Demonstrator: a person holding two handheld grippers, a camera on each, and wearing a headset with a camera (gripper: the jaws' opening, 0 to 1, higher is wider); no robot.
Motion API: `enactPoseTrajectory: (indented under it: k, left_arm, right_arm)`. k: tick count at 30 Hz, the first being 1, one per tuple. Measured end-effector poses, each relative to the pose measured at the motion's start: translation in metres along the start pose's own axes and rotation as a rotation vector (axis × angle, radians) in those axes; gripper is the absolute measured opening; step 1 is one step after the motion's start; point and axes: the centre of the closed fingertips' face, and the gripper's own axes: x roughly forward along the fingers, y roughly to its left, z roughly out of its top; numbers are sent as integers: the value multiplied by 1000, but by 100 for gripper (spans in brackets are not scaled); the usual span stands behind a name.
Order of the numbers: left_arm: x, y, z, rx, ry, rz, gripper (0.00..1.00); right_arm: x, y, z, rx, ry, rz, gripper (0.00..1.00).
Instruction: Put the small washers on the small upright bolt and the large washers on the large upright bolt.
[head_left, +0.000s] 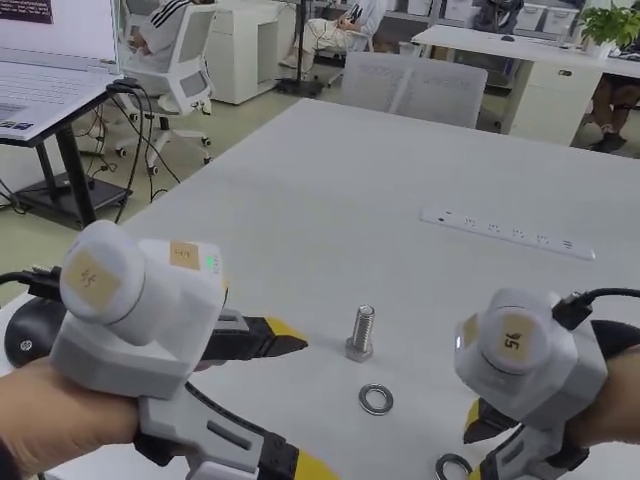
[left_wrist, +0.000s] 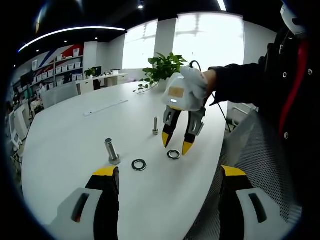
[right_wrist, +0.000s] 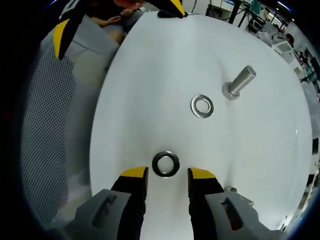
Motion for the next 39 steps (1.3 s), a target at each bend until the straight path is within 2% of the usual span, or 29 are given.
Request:
enactPoseTrajectory:
  k: [12,25,31,34,39]
  left_arm:
    - [-5,-1,-2,-2,-6,10,82]
    - [-8,-4,0,2,-12,12,82]
    - [-8,-4,-1,2,-14,15,82]
    - [-8,-3,-1,1,-16,15,81]
    - [-7,-2,-2,-1,-14,16,81]
  right_arm:
    - [8,4,2,-17,10,7,33]
    - [9,4,4,3,-3,8,32]
    - [9,5,4,7,7,8,30]
    - [9,4,4,2,9,5,25]
    - [9,3,3,4,5,9,25]
